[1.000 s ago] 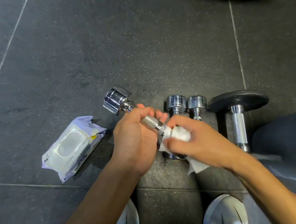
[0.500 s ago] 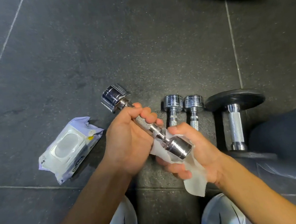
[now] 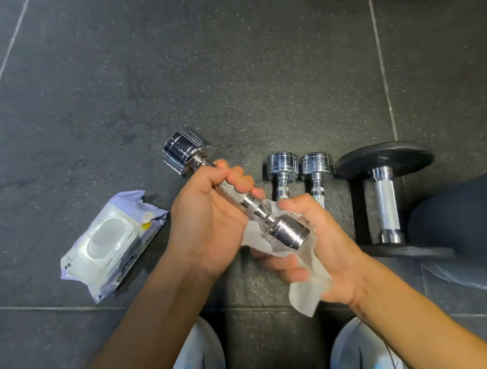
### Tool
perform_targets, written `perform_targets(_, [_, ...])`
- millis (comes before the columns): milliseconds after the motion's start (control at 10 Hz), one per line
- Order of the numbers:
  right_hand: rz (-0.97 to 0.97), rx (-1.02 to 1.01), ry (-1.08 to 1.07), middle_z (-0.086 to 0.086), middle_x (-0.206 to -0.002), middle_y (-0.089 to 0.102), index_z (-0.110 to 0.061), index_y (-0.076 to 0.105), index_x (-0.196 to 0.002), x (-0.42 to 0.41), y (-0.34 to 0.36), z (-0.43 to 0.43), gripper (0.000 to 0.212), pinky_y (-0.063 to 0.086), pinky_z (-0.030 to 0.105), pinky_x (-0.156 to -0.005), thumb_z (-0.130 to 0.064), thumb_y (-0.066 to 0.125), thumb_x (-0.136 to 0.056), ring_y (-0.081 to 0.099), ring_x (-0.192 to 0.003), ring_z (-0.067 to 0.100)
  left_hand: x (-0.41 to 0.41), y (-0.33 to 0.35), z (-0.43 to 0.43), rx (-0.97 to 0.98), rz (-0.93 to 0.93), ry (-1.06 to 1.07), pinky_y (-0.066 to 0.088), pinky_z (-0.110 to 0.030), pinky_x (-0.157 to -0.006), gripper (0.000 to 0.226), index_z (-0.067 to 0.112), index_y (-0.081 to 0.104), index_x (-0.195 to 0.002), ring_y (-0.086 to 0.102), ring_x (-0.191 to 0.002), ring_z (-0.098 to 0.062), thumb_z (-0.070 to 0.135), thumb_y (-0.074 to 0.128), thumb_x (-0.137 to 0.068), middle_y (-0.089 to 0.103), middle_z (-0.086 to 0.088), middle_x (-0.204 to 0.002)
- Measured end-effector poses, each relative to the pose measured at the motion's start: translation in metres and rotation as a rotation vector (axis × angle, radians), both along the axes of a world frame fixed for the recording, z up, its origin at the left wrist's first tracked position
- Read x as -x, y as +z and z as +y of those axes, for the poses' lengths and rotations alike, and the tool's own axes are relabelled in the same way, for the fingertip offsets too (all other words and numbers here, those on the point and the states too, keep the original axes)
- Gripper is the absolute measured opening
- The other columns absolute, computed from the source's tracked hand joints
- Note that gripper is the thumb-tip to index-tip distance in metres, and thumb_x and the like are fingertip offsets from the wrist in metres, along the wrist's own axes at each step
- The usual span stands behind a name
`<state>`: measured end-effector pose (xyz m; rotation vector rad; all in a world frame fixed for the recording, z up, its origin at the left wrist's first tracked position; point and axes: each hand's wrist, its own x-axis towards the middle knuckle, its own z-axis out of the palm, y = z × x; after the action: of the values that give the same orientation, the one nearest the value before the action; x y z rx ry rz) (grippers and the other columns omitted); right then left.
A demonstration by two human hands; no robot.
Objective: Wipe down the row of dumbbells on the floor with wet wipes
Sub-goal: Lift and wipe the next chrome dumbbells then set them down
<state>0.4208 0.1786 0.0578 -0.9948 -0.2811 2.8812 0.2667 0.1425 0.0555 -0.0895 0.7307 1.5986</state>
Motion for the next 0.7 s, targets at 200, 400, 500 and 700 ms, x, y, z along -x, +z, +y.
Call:
perform_targets(200, [-0.563,-1.186,-0.144,0.007,-0.085,0.065,-0.017,0.065,-0.095,0.003,-0.013,-0.019,0.012,0.052,0.031,-0.063,-0.018,0.074,-0.087,0.062,-0.067,0.014,0.001,-0.001,0.006,-0.002,0.05,0.042,0.045,-0.032,-0.07,0.018,0.019,0.043,-0.083,0.046,-0.063,-0.014,0.004,0.052,-0.081,0.041,0.002,-0.07])
perform_targets(400, [-0.622,-1.093,-0.106,0.002,-0.084,0.065,-0.021,0.063,-0.092,0.005,-0.027,-0.026,0.018,0.049,0.029,-0.057,-0.028,0.076,-0.082,0.06,-0.066,0.015,0.001,-0.013,0.005,0.098,0.077,0.021,0.046,-0.034,-0.067,0.017,0.017,0.046,-0.088,0.049,-0.062,-0.016,0.001,0.049,-0.089,0.045,-0.002,-0.071])
perform_targets(500, [-0.216,-0.123,-0.065,0.009,-0.081,0.056,-0.019,0.071,-0.108,0.006,-0.012,-0.011,0.027,0.037,0.025,-0.04,-0.037,0.063,-0.091,0.046,-0.052,0.018,0.0,-0.012,0.001,0.097,0.061,0.012,0.046,-0.034,-0.068,0.016,0.017,0.047,-0.088,0.048,-0.063,-0.016,0.001,0.049,-0.09,0.044,-0.002,-0.071])
perform_targets(700, [-0.695,-1.41,-0.002,-0.013,-0.082,0.068,-0.033,0.065,-0.095,-0.009,-0.019,-0.01,0.012,0.046,0.019,-0.065,-0.034,0.055,-0.102,0.059,-0.069,0.003,0.001,-0.016,-0.003,0.12,0.146,-0.024,0.045,-0.035,-0.068,0.015,0.016,0.047,-0.084,0.047,-0.064,-0.018,0.002,0.054,-0.084,0.045,-0.005,-0.072])
